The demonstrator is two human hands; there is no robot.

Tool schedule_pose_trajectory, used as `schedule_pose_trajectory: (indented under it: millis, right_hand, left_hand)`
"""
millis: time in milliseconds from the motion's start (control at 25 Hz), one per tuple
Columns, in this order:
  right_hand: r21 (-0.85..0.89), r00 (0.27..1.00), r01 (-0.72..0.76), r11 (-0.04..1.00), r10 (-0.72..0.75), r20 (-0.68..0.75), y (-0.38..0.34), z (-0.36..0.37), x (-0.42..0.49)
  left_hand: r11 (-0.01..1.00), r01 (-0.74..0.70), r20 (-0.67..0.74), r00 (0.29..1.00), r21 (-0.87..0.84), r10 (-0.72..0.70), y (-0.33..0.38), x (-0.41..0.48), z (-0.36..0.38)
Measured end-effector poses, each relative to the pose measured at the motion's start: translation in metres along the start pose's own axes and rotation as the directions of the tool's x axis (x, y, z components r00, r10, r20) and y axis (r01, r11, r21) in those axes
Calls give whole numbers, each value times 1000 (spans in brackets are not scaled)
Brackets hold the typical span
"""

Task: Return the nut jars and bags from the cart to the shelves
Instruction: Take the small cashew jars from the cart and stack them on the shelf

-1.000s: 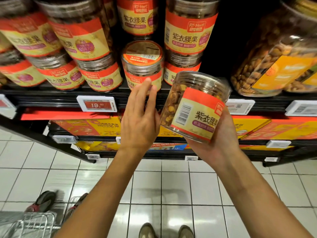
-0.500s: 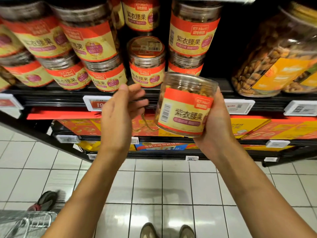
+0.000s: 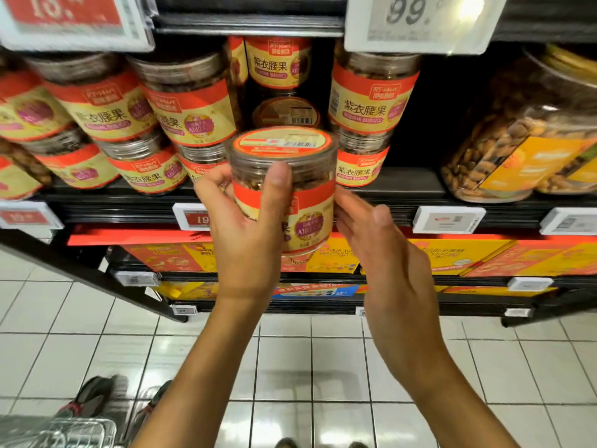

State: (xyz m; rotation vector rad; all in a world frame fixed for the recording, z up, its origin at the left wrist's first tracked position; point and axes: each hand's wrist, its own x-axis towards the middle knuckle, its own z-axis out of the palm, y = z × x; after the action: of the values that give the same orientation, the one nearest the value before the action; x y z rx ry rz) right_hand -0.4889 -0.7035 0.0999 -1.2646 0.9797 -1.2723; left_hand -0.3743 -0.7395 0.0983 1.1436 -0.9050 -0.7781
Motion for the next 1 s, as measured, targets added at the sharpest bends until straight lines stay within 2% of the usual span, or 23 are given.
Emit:
schedule_pose_trajectory:
  millis: [80, 160, 280, 360, 520, 640, 720, 840, 920, 1000]
  right_hand:
    - [44, 999, 36, 998, -35, -21, -5, 2, 10]
    - [67, 998, 50, 997, -46, -53, -8, 1, 21]
    - [55, 996, 50, 997, -46, -79, -9, 0, 41]
    - [60, 994, 75, 995, -70, -82, -12, 3, 57]
    - [135, 988, 144, 980, -135, -80, -16, 9, 79]
    - [-110, 996, 46, 993, -53, -67, -11, 11, 88]
    - [-252, 993, 24, 967, -52, -103, -5, 11, 88]
    - [-219, 977, 90, 972, -128, -168, 4, 14, 77]
    - [-236, 983, 77, 969, -113, -145, 6, 18, 78]
    - [-217, 983, 89, 972, -121, -136, 3, 22, 85]
  left_hand:
    - [997, -83, 60, 995, -5, 83, 6, 6, 7]
    - [994, -104, 75, 992, 46, 100, 11, 14, 11]
    - [994, -54, 138, 990, 94, 40, 18, 30, 12]
    - [998, -17, 157, 988, 52, 9, 19, 38, 14]
    - [995, -88, 183, 979, -35, 93, 18, 51, 15]
    - [996, -45, 242, 970, 77, 25, 6, 53, 10]
    - [987, -74, 228, 973, 142, 40, -4, 43, 3]
    - [980, -118, 165, 982, 160, 91, -16, 27, -6]
    - [991, -94, 255, 965, 93, 68, -18, 26, -7]
    - [988, -109, 329, 942, 111, 67, -16, 34, -5]
